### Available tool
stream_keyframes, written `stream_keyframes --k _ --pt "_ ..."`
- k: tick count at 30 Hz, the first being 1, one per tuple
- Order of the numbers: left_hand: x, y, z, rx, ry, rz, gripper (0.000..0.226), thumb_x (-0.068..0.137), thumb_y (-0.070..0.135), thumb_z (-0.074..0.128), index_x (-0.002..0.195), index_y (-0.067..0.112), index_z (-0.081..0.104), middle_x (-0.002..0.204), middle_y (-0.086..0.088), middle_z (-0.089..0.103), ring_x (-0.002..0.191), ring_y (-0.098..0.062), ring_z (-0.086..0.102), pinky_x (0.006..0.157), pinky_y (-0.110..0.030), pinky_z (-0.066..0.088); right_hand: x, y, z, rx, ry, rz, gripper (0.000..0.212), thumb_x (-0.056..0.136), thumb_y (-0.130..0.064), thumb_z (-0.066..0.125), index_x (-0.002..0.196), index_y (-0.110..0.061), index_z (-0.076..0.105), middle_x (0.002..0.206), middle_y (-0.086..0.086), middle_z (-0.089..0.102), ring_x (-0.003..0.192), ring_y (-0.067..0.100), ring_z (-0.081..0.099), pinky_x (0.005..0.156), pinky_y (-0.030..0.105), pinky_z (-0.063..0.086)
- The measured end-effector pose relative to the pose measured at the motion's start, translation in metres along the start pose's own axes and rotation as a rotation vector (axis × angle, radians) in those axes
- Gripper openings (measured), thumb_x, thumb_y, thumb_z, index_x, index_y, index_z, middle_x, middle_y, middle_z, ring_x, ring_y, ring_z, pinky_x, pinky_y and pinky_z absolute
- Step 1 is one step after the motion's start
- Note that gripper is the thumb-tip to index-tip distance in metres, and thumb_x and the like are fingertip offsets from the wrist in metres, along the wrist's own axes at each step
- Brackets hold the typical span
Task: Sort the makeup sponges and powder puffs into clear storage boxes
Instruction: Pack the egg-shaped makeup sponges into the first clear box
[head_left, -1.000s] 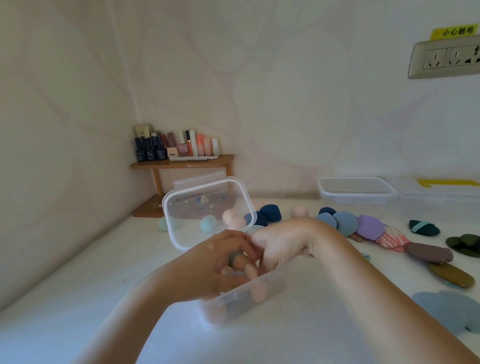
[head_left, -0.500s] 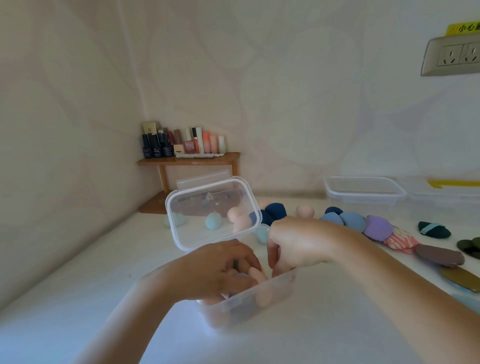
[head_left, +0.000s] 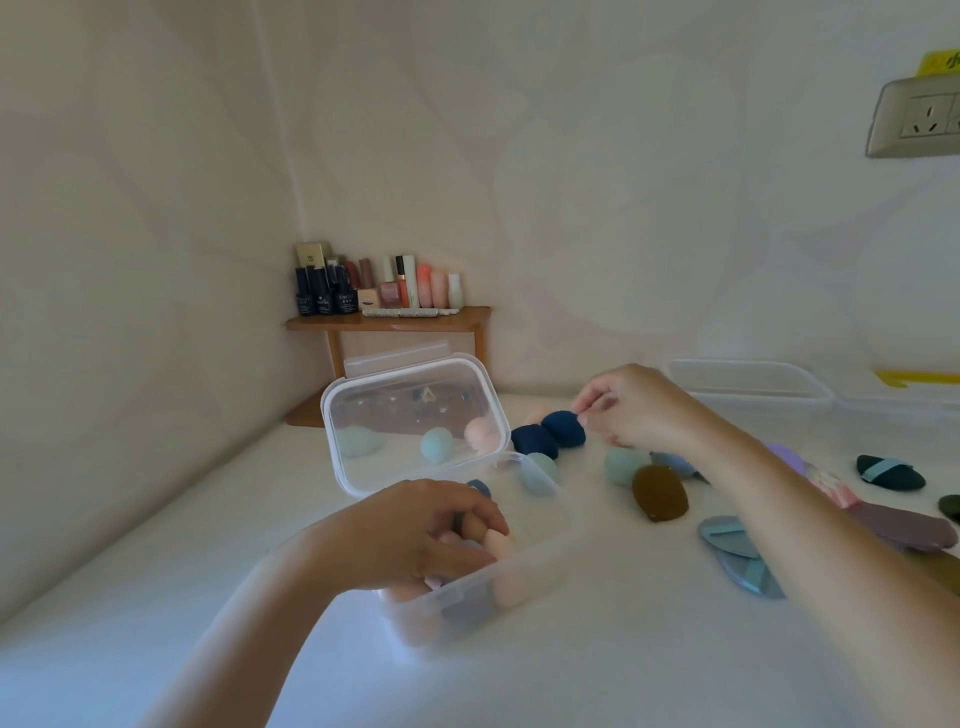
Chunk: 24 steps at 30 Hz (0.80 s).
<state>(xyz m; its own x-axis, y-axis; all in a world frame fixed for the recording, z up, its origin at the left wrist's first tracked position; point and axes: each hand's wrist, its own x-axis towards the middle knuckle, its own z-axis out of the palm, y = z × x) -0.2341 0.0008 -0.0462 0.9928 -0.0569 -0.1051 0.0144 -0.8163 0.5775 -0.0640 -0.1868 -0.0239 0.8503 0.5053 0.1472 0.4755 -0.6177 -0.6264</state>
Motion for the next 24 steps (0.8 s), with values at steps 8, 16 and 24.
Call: stream_keyframes --k 8,16,24 --pt "0.003 -0.006 -0.002 -0.040 -0.013 0.008 0.032 0.080 0.034 0.068 0.106 0.048 0.057 0.095 0.021 0.061 0.077 0.006 0.058 0.080 -0.021 0.052 0.052 -0.001 0.067 -0.170 -0.064 -0.092 0.010 0.087 -0.016 0.058 0.092 -0.011 0.065 0.094 0.008 0.066 0.092 0.029 0.057 0.074 0.029 0.046" --pt "0.005 -0.008 -0.002 0.062 0.000 0.017 0.050 0.081 0.040 0.066 0.126 0.049 0.047 0.113 0.025 0.054 0.104 0.001 0.052 0.094 -0.020 0.044 0.062 0.000 0.076 -0.163 -0.017 -0.018 0.015 0.071 -0.011 0.071 0.084 -0.005 0.073 0.085 0.011 0.071 0.073 0.023 0.058 0.062 0.029 0.039" --pt "0.008 -0.010 -0.001 0.222 -0.046 0.085 0.051 0.089 0.040 0.054 0.137 0.047 0.037 0.127 0.016 0.042 0.116 -0.005 0.039 0.102 -0.023 0.030 0.049 -0.011 0.049 -0.042 0.186 -0.054 0.016 0.077 -0.017 0.069 0.089 -0.007 0.071 0.090 0.007 0.072 0.086 0.026 0.065 0.072 0.034 0.051"
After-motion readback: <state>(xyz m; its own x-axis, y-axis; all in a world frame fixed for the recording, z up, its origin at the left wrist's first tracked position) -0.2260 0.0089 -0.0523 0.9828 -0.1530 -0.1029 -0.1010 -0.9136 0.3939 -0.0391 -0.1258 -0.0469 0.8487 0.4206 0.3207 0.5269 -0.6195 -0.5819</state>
